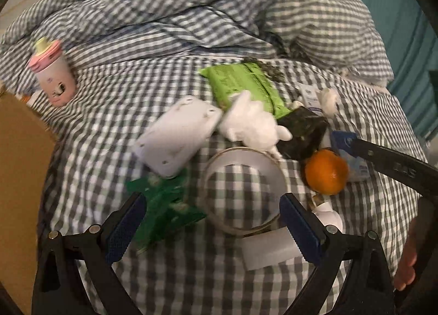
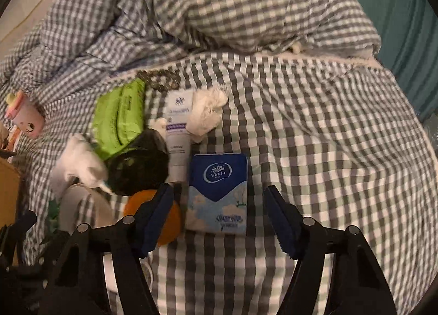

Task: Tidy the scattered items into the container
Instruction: 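Grasp the blue Vinda tissue pack with the right tool while the left grasps the tape roll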

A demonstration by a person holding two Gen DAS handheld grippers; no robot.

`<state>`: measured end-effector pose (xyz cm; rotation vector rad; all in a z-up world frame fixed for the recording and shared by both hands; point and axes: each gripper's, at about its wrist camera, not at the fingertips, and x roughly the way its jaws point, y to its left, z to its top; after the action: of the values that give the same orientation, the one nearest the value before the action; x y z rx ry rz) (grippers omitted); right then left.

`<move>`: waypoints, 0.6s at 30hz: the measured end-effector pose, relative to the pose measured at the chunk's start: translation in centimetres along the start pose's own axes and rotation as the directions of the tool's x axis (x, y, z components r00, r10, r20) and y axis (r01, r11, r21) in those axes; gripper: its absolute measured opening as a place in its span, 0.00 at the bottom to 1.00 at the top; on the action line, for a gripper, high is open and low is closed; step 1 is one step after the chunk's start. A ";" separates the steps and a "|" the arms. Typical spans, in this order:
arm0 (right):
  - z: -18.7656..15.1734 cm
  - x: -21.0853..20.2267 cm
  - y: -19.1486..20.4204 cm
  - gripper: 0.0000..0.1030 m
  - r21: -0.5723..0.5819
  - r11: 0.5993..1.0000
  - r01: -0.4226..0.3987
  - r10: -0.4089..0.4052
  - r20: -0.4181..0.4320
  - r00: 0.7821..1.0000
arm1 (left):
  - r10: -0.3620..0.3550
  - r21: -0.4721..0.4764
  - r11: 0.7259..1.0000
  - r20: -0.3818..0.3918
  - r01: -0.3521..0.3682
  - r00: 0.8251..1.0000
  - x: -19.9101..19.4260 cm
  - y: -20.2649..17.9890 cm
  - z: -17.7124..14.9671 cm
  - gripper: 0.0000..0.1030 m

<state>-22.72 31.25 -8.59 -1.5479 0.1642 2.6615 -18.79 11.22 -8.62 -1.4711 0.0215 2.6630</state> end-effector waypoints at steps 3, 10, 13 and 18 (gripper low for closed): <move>-0.2 2.0 -0.2 0.61 0.003 1.000 0.008 -0.008 -0.041 0.999 | 0.012 0.018 1.000 -0.017 -0.012 1.000 1.1 -0.9 0.3 0.97; -0.4 3.2 -0.9 0.61 0.038 0.998 -0.051 0.053 -0.048 0.997 | -0.016 0.068 0.997 -0.054 0.020 0.998 2.4 -3.1 0.0 0.97; -0.4 3.3 -0.7 0.61 0.029 0.998 -0.051 0.052 -0.047 0.998 | 0.011 0.082 0.997 -0.053 -0.006 0.999 3.1 -3.8 0.0 0.97; -0.3 3.8 -1.1 0.58 0.030 0.998 -0.058 0.060 -0.055 0.997 | 0.013 0.021 1.000 -0.126 -0.010 0.992 5.7 -2.8 0.5 0.98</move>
<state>-24.21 32.28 -12.17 -1.6344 0.2534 2.6488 -21.96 14.47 -13.09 -1.6360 0.0665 2.5661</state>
